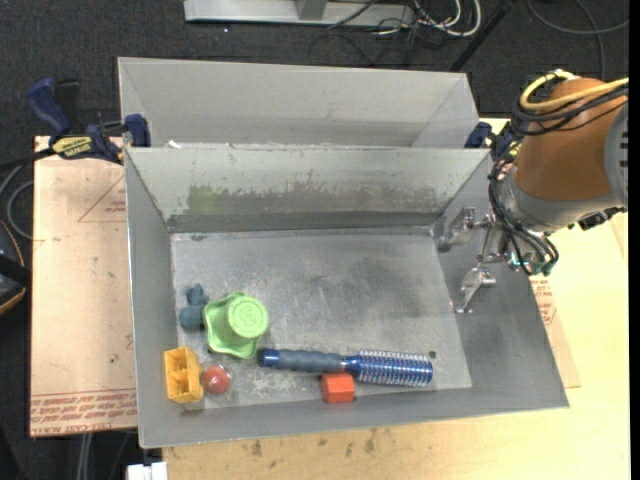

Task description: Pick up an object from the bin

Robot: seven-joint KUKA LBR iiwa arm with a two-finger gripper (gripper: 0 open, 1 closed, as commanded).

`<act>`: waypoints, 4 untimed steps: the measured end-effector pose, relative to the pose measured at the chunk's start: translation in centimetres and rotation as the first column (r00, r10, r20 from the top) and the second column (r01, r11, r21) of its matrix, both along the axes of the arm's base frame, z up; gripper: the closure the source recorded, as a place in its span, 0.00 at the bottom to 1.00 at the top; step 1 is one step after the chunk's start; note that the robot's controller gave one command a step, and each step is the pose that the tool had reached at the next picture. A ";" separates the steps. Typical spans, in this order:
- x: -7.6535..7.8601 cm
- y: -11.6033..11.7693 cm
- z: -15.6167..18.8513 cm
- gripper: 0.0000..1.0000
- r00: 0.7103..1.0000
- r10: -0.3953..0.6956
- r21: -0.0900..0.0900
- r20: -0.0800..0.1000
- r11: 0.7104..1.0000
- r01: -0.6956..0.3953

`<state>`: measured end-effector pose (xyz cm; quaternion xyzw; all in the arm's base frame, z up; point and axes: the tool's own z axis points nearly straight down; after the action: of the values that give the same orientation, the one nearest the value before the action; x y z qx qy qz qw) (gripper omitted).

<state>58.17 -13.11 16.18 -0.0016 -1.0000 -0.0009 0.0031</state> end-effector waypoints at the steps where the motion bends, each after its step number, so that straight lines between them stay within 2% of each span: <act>1: -6.1 8.7 -5.6 0.00 0.980 0.196 -0.003 0.021 0.981 -0.196; 2: -9.0 14.8 -8.6 0.00 0.988 0.151 -0.006 0.031 0.988 -0.151; 3: -8.8 20.4 -8.6 0.00 0.993 0.119 -0.004 0.022 0.993 -0.119; 4: -9.7 26.4 -8.0 0.00 0.999 -0.037 0.002 0.016 0.999 0.037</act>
Offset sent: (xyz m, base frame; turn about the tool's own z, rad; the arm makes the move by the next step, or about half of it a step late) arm -0.0639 0.0835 -0.0567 -0.1946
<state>48.51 13.26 8.16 -0.0203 -0.9998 -0.0017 -0.0048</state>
